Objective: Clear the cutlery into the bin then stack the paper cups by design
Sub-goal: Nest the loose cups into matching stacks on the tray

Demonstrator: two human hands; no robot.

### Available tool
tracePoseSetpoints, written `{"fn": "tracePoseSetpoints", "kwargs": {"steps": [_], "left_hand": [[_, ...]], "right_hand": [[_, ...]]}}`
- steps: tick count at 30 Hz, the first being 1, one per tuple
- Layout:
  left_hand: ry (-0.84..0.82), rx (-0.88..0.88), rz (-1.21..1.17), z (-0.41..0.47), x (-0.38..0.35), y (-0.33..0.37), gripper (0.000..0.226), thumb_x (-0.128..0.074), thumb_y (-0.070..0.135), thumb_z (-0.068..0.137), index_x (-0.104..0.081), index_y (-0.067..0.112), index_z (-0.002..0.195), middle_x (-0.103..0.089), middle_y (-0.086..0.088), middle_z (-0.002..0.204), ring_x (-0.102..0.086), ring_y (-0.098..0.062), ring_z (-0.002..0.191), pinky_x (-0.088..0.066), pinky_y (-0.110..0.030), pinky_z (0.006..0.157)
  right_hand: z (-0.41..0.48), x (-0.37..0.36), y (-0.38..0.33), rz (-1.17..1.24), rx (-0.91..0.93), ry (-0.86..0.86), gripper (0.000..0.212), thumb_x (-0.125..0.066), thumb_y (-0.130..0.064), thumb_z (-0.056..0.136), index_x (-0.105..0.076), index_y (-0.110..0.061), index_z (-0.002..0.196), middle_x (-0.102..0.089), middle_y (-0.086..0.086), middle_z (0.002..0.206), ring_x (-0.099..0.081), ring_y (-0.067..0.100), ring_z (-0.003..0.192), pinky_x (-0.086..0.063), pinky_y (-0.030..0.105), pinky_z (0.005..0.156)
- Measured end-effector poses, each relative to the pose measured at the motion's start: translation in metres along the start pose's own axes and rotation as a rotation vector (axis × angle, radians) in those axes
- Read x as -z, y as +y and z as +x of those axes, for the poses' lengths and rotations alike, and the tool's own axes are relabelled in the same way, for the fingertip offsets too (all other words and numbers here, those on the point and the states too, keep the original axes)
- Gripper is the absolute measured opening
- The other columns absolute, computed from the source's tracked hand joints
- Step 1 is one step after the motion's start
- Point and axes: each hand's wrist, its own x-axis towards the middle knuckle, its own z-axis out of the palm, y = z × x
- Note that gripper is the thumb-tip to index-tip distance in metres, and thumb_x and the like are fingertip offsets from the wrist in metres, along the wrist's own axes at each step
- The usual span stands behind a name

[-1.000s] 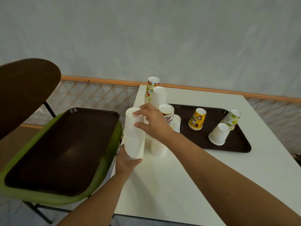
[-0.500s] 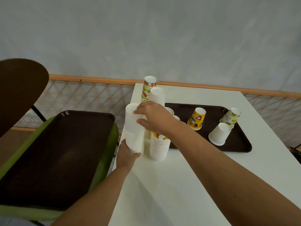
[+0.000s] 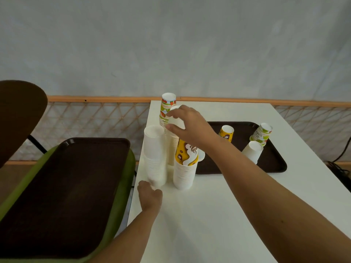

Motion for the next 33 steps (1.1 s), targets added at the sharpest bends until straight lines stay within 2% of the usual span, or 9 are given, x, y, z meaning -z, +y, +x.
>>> {"fn": "tracePoseSetpoints", "kwargs": {"steps": [2,5,8,11,14,17,23,27,33], "left_hand": [[-0.036,-0.053,0.057,-0.009,-0.002,-0.001,0.022,-0.057,-0.009,0.076,-0.046,0.003,0.091,-0.049,-0.014,0.099,-0.051,-0.023,0.082,-0.034,-0.017,0.055],[-0.144,-0.137,0.121,-0.022,-0.010,-0.001,0.023,-0.059,-0.002,0.083,-0.056,0.001,0.105,-0.056,-0.013,0.109,-0.052,-0.019,0.091,-0.042,-0.021,0.073],[-0.222,-0.191,0.128,-0.031,-0.021,0.002,0.043,-0.064,0.006,0.083,-0.050,0.005,0.124,-0.053,-0.010,0.128,-0.054,-0.022,0.111,-0.047,-0.028,0.095],[-0.256,-0.193,0.122,-0.036,-0.029,0.009,0.068,-0.067,0.011,0.082,-0.034,0.010,0.141,-0.038,-0.007,0.147,-0.039,-0.024,0.135,-0.035,-0.035,0.111],[-0.278,-0.217,0.120,-0.036,-0.034,0.014,0.082,-0.071,0.015,0.079,-0.023,0.012,0.146,-0.032,-0.004,0.151,-0.034,-0.023,0.138,-0.031,-0.032,0.111],[-0.272,-0.230,0.126,-0.031,-0.041,0.018,0.087,-0.077,0.022,0.073,-0.027,0.013,0.143,-0.039,-0.005,0.146,-0.041,-0.025,0.132,-0.037,-0.035,0.108],[-0.265,-0.268,0.069,-0.020,-0.055,0.028,0.095,-0.087,0.022,0.058,-0.036,0.012,0.137,-0.049,-0.006,0.135,-0.048,-0.027,0.123,-0.043,-0.041,0.104],[-0.249,-0.316,0.076,-0.015,-0.063,0.033,0.094,-0.089,0.027,0.054,-0.040,0.014,0.133,-0.053,-0.005,0.130,-0.052,-0.027,0.119,-0.046,-0.043,0.102],[-0.248,-0.390,0.062,-0.014,-0.069,0.037,0.088,-0.088,0.029,0.057,-0.042,0.014,0.130,-0.056,-0.004,0.125,-0.055,-0.025,0.114,-0.049,-0.038,0.097]], "right_hand": [[-0.003,0.002,0.007,0.010,-0.048,0.048,0.042,-0.054,-0.036,0.092,-0.053,-0.017,0.130,-0.053,0.006,0.128,-0.048,0.021,0.116,-0.041,0.031,0.092],[-0.010,0.003,0.016,0.012,-0.125,0.044,0.043,-0.056,-0.040,0.090,-0.054,-0.021,0.128,-0.049,0.004,0.127,-0.048,0.020,0.115,-0.044,0.031,0.090],[-0.019,-0.003,0.024,0.022,-0.208,-0.089,0.051,-0.062,-0.044,0.085,-0.050,-0.027,0.132,-0.043,0.003,0.130,-0.047,0.020,0.117,-0.048,0.034,0.095],[-0.024,-0.013,0.030,0.063,-0.245,-0.174,0.057,-0.066,-0.041,0.083,-0.044,-0.031,0.134,-0.045,0.003,0.127,-0.048,0.021,0.116,-0.047,0.033,0.092],[-0.026,-0.018,0.035,0.125,-0.272,-0.171,0.057,-0.069,-0.035,0.082,-0.043,-0.031,0.133,-0.049,0.004,0.124,-0.049,0.020,0.111,-0.046,0.031,0.088],[-0.029,-0.018,0.042,0.166,-0.274,-0.148,0.055,-0.070,-0.032,0.081,-0.044,-0.032,0.130,-0.049,0.002,0.122,-0.046,0.016,0.105,-0.044,0.028,0.083],[-0.038,-0.009,0.060,0.225,-0.304,-0.112,0.055,-0.071,-0.032,0.080,-0.046,-0.035,0.129,-0.050,0.001,0.126,-0.049,0.021,0.113,-0.047,0.032,0.088],[-0.044,-0.004,0.070,0.272,-0.324,-0.079,0.056,-0.071,-0.031,0.080,-0.047,-0.033,0.130,-0.049,0.002,0.130,-0.048,0.021,0.117,-0.049,0.036,0.094],[-0.050,-0.005,0.084,0.347,-0.372,-0.009,0.062,-0.072,-0.028,0.080,-0.043,-0.031,0.134,-0.051,0.004,0.130,-0.051,0.024,0.118,-0.050,0.038,0.096]]}}
